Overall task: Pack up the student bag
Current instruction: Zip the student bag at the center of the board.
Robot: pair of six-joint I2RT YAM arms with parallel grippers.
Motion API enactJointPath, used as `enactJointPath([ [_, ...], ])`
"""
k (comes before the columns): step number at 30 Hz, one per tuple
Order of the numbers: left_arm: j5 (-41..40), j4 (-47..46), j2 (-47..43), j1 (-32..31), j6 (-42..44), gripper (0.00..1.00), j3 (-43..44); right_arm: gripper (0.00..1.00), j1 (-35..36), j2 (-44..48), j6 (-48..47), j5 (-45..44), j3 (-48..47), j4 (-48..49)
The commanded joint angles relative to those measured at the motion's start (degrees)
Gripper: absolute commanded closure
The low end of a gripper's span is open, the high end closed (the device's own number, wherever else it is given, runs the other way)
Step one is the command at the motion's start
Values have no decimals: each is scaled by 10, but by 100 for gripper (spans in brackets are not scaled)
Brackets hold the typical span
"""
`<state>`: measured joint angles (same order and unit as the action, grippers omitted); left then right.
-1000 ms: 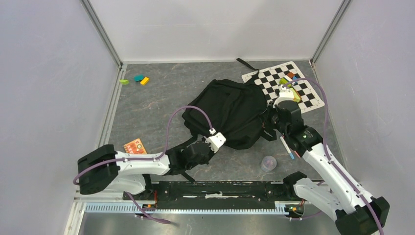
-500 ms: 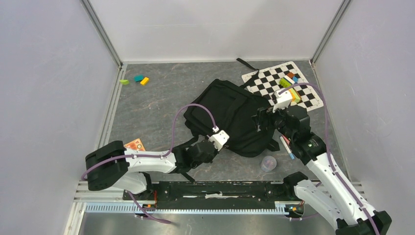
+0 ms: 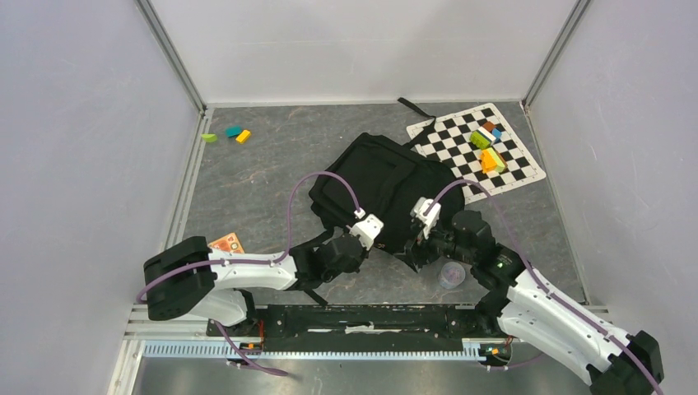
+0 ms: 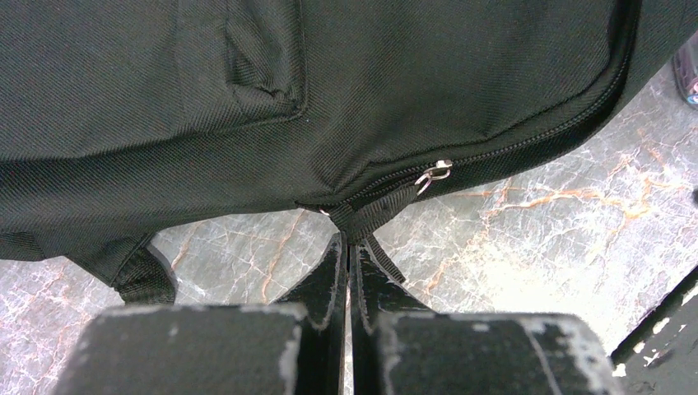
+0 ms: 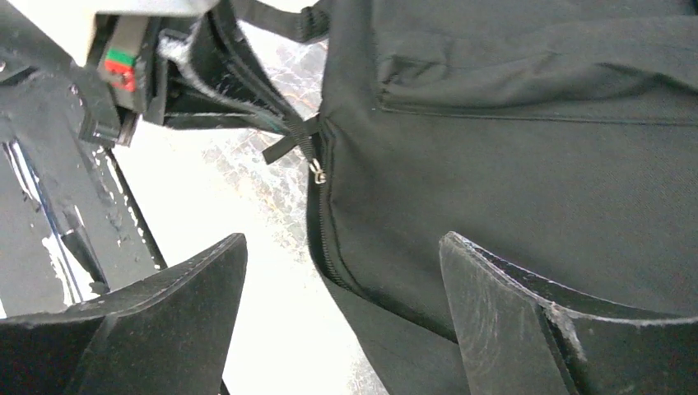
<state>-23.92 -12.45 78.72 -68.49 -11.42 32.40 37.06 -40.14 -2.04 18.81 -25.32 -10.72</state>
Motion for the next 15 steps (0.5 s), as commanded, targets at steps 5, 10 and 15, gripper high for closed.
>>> enactJointPath([
  [5,-28,8,-11,7,-42,98,29,10,78,-34,-46,-95,22,73],
  [10,-18,23,-19,23,-64,98,36,20,134,-91,-70,-173,10,83],
  [15,-17,40,-29,35,-72,98,36,54,171,-117,-71,-269,6,71],
])
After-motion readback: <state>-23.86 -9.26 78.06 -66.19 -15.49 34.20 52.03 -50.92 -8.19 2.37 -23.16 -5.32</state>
